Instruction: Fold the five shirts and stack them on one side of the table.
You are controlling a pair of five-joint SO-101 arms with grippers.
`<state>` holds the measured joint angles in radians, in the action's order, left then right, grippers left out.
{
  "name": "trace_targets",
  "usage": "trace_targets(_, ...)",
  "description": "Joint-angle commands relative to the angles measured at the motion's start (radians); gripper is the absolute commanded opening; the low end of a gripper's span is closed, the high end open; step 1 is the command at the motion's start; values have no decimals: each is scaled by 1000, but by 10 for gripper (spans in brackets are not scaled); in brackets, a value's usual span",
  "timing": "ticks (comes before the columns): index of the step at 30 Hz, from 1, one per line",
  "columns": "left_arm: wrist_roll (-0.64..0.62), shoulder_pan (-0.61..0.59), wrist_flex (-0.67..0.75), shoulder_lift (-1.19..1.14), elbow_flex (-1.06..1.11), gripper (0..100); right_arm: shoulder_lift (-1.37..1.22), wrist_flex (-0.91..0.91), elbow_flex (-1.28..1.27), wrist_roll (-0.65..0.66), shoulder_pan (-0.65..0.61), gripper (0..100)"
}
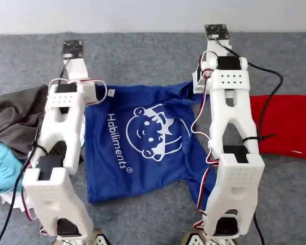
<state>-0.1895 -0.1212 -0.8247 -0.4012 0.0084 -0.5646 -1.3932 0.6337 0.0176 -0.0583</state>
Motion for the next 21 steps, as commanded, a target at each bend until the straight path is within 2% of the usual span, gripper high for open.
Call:
trace_targets(1, -124, -72, -8, -14, -76, 13, 67, -70, 110, -12, 48, 465)
trace_targets(4, -176, -127, -8, -44, -79, 13, 104, -90, 150, -37, 101, 379)
trace_targets(8, -178, -146, -11, -66, -81, 13, 145, -107, 152, -176, 143, 236)
trace_targets(10, -178, -138, -9, -72, -81, 13, 156, -143, 152, -203, 128, 169)
trace_targets(12, -176, -130, -8, -75, -81, 13, 153, -209, 150, -172, 59, 132)
trace_targets(15, -141, -126, -8, -75, -81, 13, 120, -392, 150, -29, -82, 180)
trace_targets(21, -132, -124, -12, -77, -77, 13, 134, -403, -91, 127, -188, 373)
